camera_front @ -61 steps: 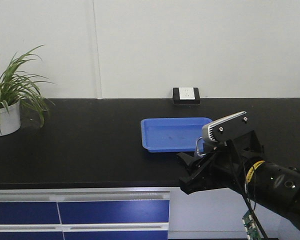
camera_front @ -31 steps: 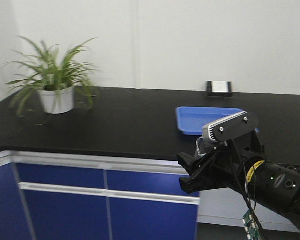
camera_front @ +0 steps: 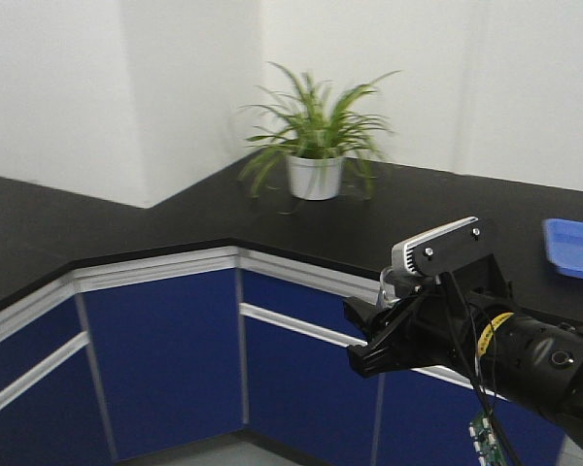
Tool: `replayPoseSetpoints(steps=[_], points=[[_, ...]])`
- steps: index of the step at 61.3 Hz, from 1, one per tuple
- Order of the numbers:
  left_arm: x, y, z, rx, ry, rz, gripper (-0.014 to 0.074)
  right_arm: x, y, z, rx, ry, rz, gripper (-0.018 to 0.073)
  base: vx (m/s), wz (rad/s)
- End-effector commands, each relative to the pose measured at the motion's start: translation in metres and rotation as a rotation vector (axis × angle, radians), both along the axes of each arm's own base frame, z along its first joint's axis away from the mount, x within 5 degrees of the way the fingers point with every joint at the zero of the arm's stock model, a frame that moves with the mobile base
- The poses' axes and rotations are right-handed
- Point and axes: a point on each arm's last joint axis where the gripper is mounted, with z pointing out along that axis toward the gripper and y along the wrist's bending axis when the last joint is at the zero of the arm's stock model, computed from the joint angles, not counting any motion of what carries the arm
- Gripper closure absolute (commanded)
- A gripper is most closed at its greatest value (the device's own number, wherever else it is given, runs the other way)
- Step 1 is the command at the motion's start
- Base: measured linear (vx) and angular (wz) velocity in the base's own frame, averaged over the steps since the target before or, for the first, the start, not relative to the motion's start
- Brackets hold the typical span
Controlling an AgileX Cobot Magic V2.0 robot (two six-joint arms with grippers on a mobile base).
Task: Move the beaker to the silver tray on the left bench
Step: 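Hold the beaker in the right gripper while driving to the silver tray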
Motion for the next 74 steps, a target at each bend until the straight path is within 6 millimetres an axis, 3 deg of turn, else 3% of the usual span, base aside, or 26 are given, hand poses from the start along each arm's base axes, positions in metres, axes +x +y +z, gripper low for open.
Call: replayPoseSetpoints(steps=[1, 74], points=[[0.0017, -0.0001, 0.0008, -0.009, -0.067, -0.001, 0.0595, -0.0049, 0.0022, 0.0266, 0.061, -0.111, 0.038, 0.0573, -0.11, 0.57], [0.0017, -0.0001, 0.0008, -0.009, -0.067, 0.000, 0.0595, -0.0049, 0.0022, 0.0267, 0.061, -0.111, 0.039, 0.0573, 0.04, 0.70]])
